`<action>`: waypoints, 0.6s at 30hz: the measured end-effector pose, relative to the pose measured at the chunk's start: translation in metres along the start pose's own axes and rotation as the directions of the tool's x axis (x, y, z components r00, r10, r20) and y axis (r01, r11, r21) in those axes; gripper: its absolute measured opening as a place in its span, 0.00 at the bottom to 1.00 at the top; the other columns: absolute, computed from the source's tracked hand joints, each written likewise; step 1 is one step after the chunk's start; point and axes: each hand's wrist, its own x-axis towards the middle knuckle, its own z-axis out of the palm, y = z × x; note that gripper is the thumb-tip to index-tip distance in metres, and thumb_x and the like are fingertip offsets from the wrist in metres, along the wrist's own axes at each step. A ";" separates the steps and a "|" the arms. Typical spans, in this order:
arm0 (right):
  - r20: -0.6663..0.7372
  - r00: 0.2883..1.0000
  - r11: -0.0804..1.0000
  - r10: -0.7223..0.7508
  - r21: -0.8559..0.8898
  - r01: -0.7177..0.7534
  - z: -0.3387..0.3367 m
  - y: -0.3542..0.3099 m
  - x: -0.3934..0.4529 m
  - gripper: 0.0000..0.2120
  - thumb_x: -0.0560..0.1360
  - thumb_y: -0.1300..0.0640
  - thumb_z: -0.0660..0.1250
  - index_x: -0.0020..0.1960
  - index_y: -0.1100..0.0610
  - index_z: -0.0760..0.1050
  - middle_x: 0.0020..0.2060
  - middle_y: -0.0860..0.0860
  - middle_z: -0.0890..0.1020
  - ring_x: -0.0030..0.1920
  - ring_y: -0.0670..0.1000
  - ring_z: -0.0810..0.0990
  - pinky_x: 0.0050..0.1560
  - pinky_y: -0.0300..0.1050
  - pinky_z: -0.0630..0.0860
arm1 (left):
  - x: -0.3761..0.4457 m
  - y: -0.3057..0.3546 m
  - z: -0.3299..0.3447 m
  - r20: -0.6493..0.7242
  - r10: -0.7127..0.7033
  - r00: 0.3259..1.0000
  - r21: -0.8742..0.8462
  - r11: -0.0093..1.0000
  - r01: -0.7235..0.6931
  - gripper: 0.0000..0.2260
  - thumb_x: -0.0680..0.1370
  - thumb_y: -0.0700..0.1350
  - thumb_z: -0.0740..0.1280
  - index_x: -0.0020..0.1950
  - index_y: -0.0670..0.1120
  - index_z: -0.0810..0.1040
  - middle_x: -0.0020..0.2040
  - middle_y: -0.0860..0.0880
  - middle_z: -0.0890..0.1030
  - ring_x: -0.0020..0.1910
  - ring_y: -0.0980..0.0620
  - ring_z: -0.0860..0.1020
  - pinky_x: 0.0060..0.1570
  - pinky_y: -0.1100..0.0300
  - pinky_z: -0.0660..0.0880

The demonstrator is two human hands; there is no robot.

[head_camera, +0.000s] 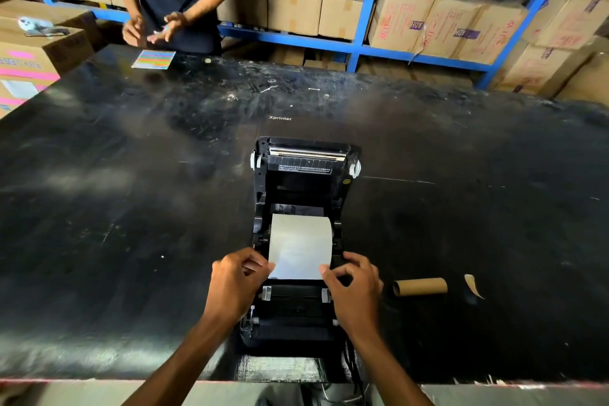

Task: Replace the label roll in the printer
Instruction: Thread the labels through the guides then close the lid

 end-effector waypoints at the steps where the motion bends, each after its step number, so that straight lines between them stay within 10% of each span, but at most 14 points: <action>1: 0.006 1.000 1.000 0.005 0.002 -0.005 0.000 0.000 0.000 0.16 0.69 0.50 0.73 0.27 0.45 0.71 0.54 0.45 0.77 0.60 0.49 0.70 0.57 0.45 0.59 | 0.000 0.000 0.000 0.000 -0.001 1.000 -0.001 1.000 0.001 0.07 0.70 0.43 0.76 0.33 0.48 0.80 0.31 0.53 0.83 0.32 0.60 0.81 0.31 0.71 0.75; 18: 0.302 0.949 0.988 0.091 0.090 -0.123 -0.012 0.017 0.003 0.07 0.71 0.52 0.72 0.36 0.42 0.79 0.70 0.50 0.68 0.72 0.51 0.61 0.71 0.54 0.58 | 0.008 -0.004 -0.010 0.236 -0.069 0.969 -0.016 0.997 0.075 0.05 0.71 0.40 0.74 0.42 0.43 0.79 0.37 0.47 0.84 0.37 0.54 0.81 0.39 0.64 0.75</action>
